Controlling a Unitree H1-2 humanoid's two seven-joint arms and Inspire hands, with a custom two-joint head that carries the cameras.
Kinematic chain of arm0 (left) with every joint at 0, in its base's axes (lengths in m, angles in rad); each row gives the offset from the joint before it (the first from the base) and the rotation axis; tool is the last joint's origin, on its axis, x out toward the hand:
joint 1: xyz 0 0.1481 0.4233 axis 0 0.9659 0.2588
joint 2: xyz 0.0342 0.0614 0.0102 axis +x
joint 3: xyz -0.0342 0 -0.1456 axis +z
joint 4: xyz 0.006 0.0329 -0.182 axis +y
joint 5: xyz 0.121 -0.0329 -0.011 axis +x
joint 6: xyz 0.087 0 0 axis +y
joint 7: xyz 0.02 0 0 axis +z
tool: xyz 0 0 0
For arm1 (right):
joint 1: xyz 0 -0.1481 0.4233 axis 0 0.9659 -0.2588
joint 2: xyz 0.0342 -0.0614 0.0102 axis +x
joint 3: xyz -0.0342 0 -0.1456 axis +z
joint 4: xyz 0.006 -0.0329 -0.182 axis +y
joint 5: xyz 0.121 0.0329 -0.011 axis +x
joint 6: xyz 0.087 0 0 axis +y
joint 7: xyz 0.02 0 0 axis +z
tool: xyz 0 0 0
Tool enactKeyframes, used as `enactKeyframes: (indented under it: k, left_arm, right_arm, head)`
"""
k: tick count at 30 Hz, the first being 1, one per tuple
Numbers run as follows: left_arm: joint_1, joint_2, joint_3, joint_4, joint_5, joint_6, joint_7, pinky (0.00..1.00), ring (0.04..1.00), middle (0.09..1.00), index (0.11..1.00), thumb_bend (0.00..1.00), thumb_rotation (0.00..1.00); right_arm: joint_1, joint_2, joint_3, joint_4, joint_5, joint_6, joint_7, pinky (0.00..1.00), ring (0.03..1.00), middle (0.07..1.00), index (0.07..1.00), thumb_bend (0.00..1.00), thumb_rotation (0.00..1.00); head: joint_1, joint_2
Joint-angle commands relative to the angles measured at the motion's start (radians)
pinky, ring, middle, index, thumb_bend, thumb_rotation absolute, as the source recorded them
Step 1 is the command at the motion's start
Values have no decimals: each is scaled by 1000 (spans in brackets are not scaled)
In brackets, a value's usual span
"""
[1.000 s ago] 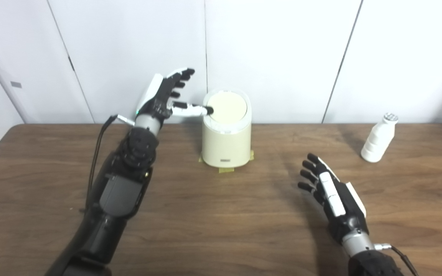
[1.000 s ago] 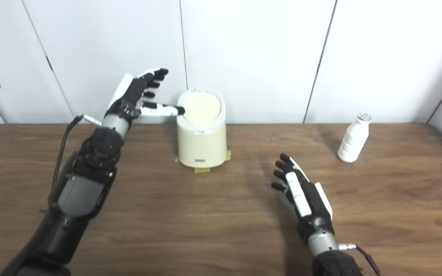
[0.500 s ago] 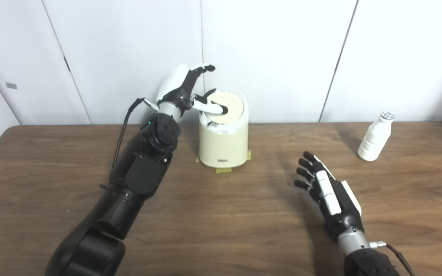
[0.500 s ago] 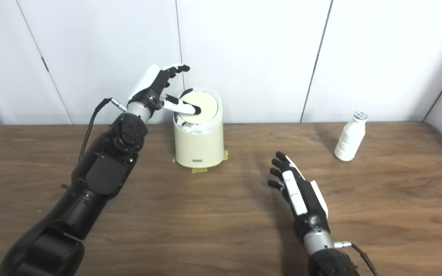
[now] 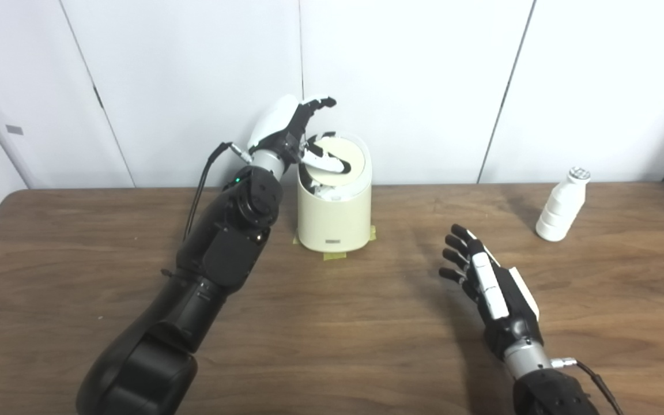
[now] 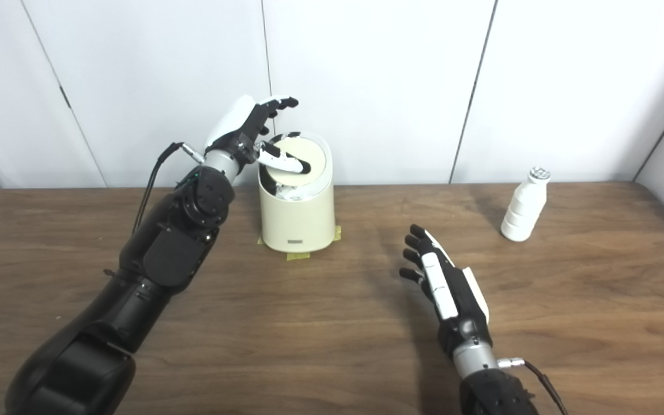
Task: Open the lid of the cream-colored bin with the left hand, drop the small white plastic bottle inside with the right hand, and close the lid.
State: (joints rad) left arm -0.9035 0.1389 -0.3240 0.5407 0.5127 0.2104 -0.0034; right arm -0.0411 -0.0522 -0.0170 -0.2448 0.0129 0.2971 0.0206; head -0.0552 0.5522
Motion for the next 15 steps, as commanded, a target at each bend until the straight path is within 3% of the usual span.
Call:
enactKeyframes:
  k: [1, 7, 15]
  left_arm:
    - [-75, 14, -10, -2, 36, -34, 28, 759, 896, 915, 884, 870, 19]
    - [-78, 47, -65, 0, 109, -60, 23, 830, 906, 929, 894, 872, 0]
    - [-78, 79, -142, -5, 230, -63, 25, 828, 881, 891, 882, 914, 0]
  right_arm:
    - [-36, 1, -1, -44, 3, -34, 1, 791, 888, 902, 900, 560, 922]
    - [-38, 5, -5, -54, 5, -20, -3, 786, 884, 896, 903, 579, 898]
    - [-36, 3, -8, -65, 15, -9, 1, 783, 880, 889, 906, 593, 878]
  head:
    - [0, 2]
    - [-4, 12]
    - [-4, 21]
